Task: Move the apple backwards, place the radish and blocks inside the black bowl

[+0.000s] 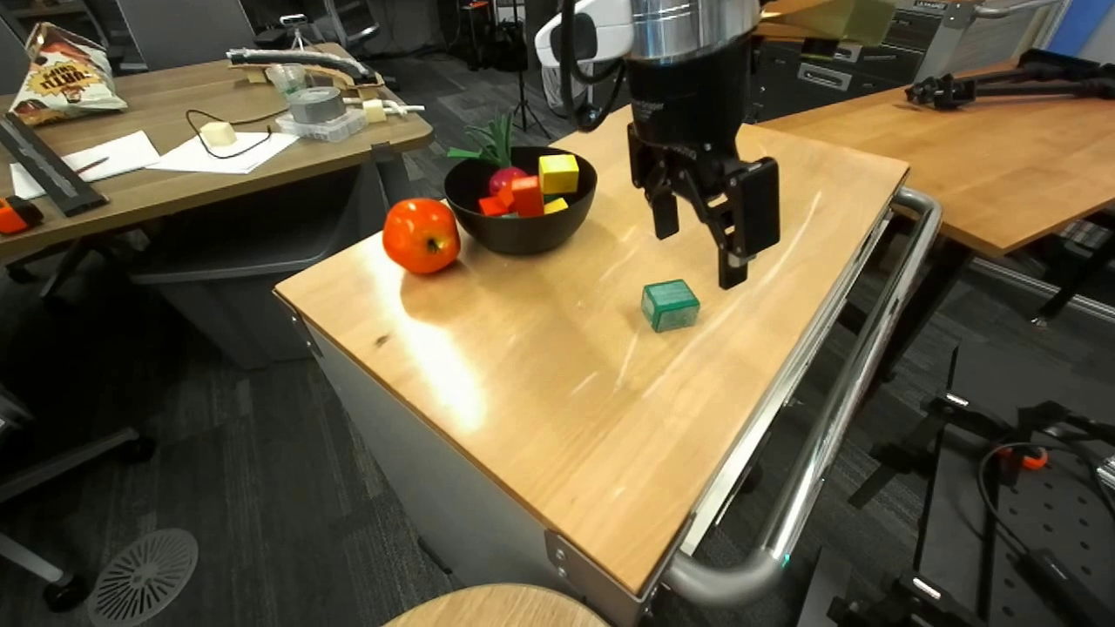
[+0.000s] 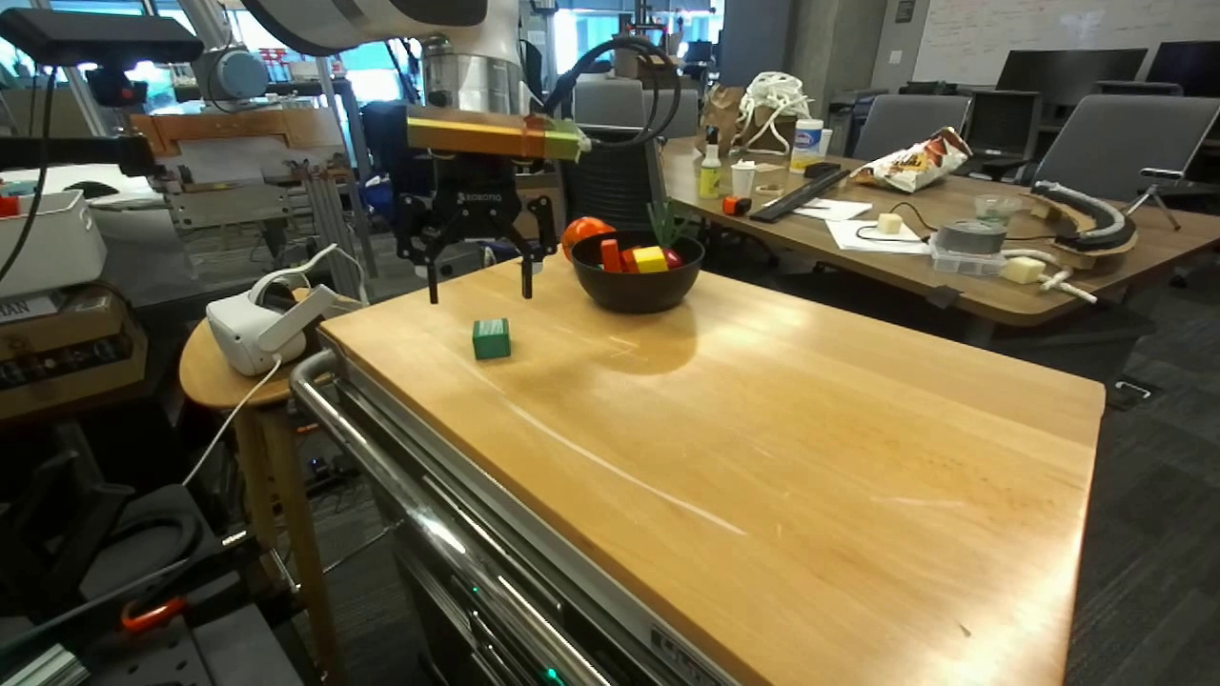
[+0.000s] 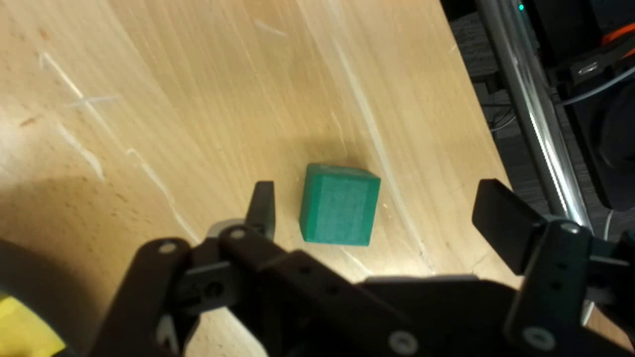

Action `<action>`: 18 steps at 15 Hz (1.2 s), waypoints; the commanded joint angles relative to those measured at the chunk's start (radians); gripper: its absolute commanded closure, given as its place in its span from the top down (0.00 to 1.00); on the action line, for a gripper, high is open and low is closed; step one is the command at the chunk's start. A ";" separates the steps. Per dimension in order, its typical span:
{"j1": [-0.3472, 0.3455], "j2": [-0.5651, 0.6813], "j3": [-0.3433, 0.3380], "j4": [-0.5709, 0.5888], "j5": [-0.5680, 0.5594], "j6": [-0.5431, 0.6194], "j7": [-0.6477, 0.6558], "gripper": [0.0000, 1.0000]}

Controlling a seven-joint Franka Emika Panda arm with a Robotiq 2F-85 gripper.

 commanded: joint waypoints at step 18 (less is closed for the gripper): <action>0.037 0.023 0.024 -0.070 -0.085 0.102 0.232 0.31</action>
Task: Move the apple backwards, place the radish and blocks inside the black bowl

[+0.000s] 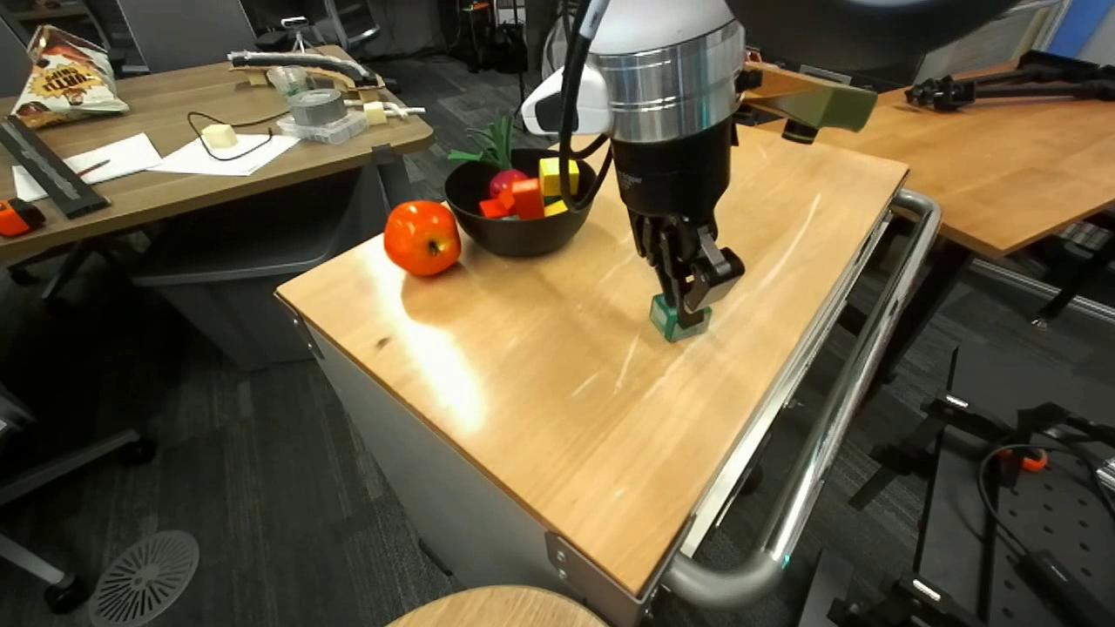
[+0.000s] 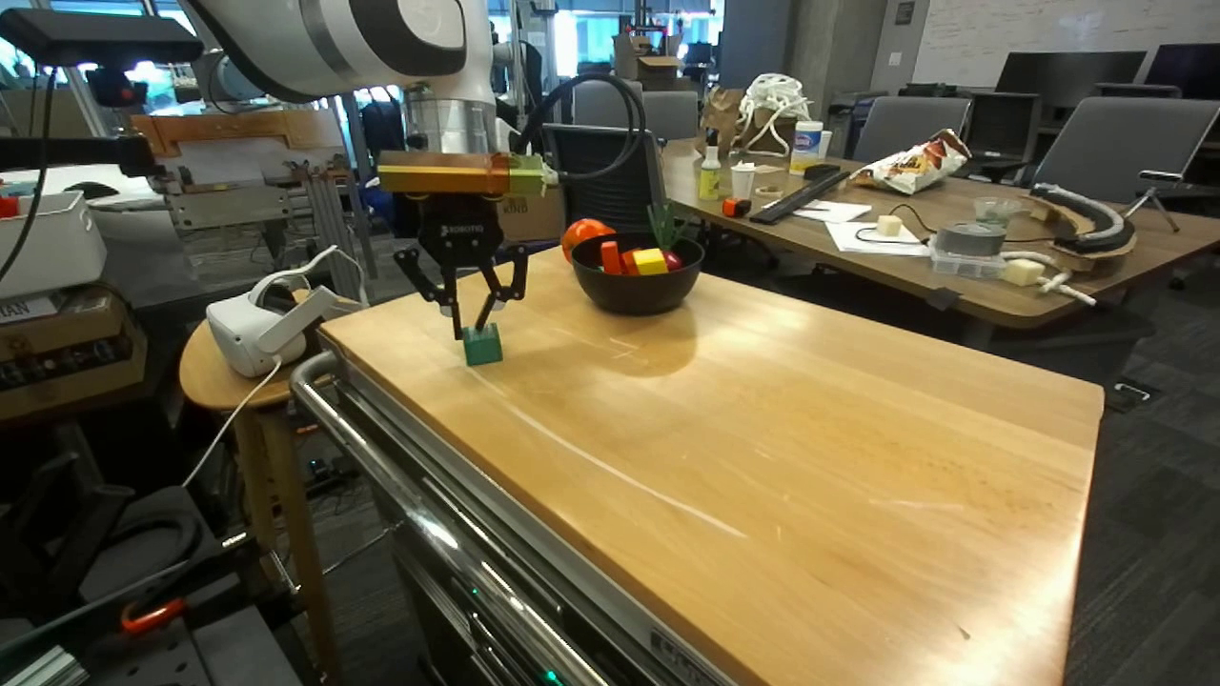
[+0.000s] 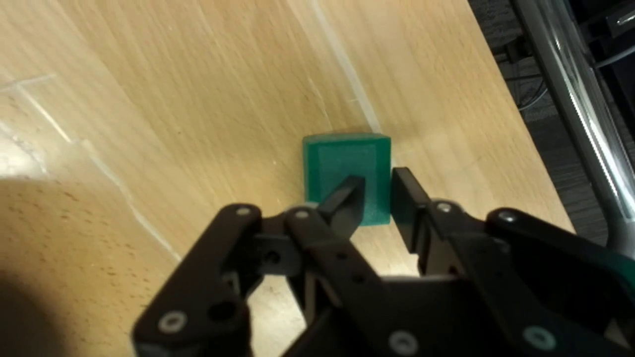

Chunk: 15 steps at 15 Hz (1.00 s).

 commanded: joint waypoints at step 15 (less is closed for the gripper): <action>0.020 -0.148 0.004 -0.098 -0.256 0.008 0.232 0.03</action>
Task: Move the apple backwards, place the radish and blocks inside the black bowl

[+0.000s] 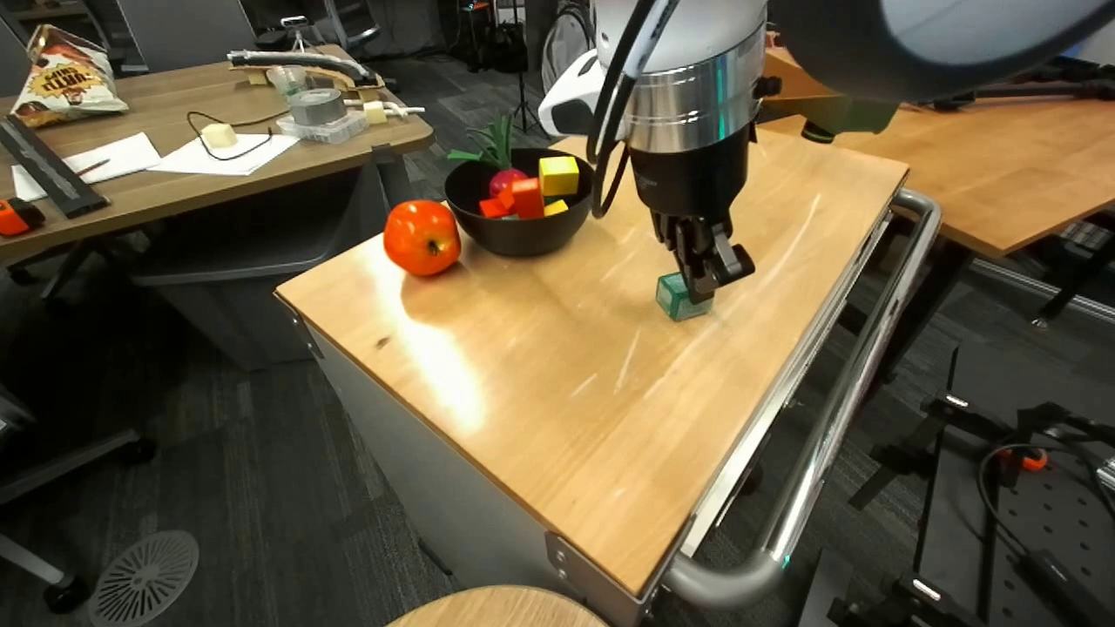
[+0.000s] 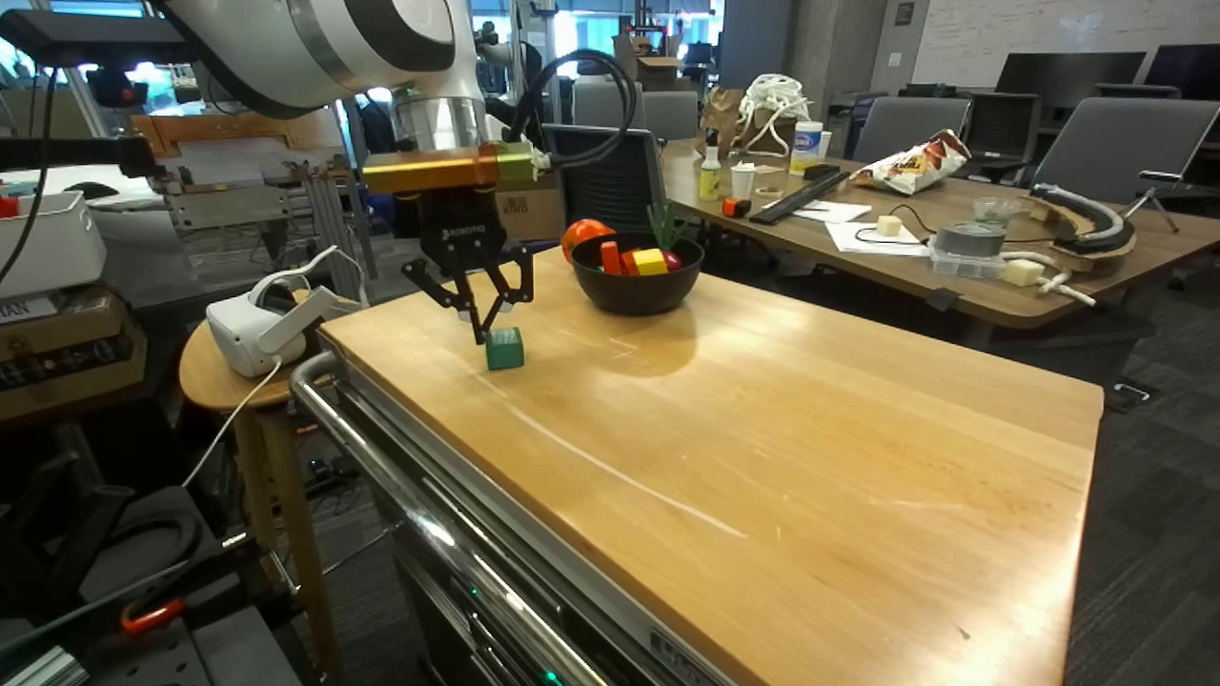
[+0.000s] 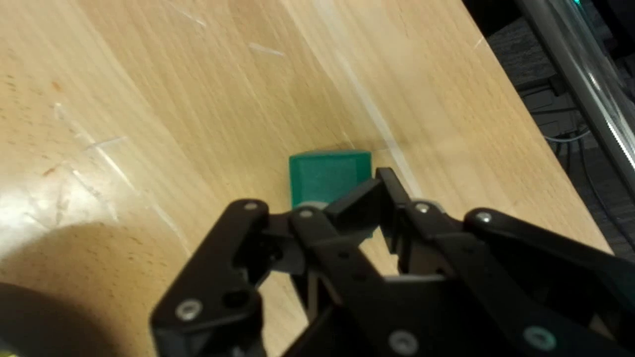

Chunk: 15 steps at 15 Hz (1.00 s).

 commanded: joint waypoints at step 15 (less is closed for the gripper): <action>-0.007 0.007 -0.041 0.044 0.007 0.082 -0.287 1.00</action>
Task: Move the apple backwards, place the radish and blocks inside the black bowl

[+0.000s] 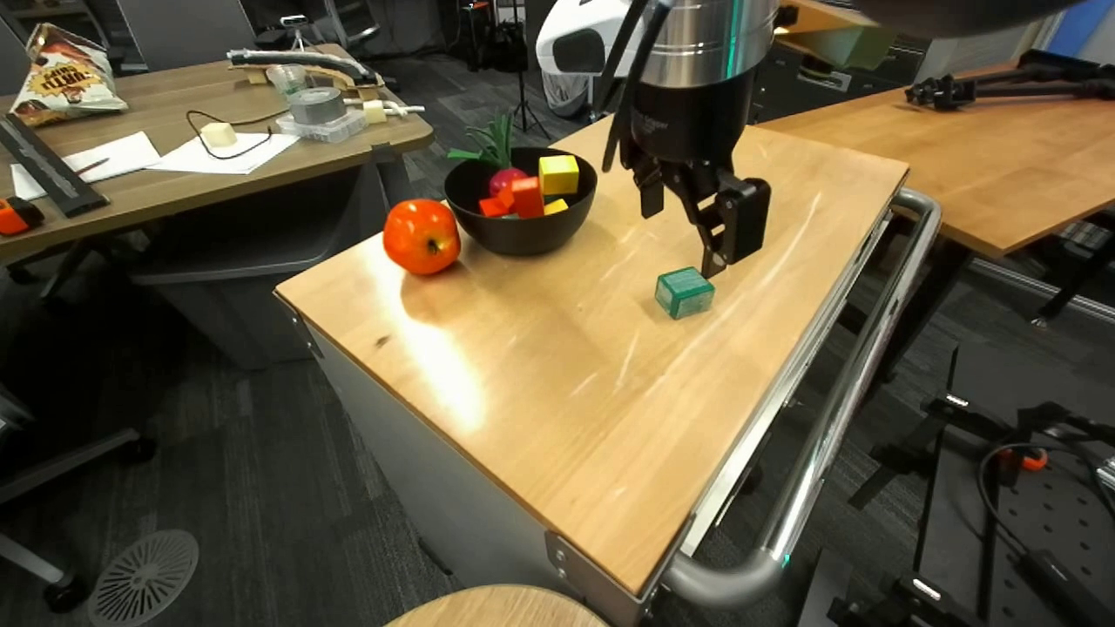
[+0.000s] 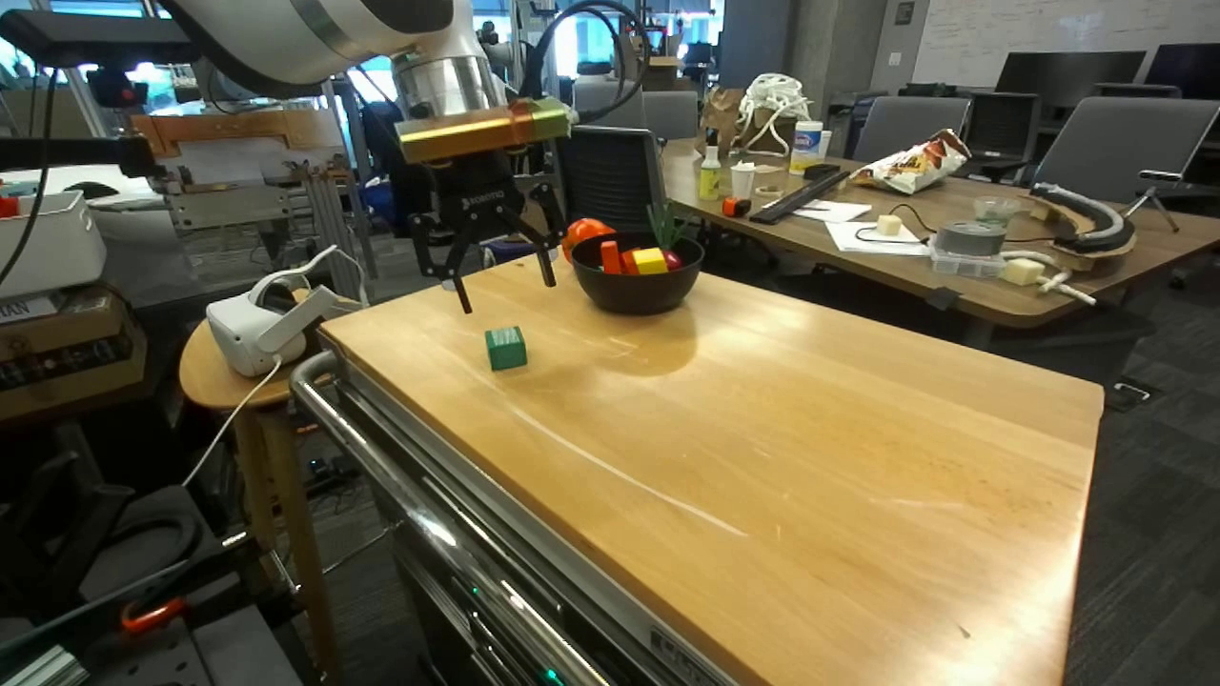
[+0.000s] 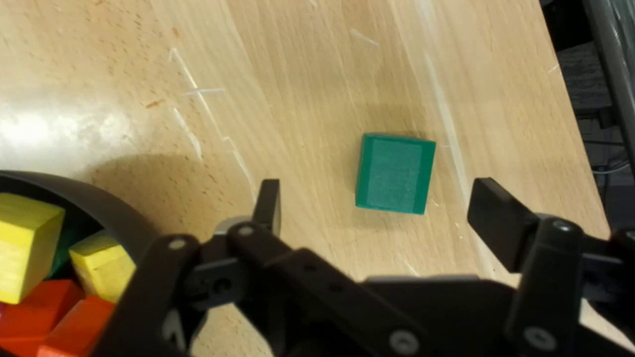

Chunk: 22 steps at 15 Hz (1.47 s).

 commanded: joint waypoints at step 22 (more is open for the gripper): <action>0.001 0.017 0.008 0.079 -0.036 -0.074 -0.043 0.18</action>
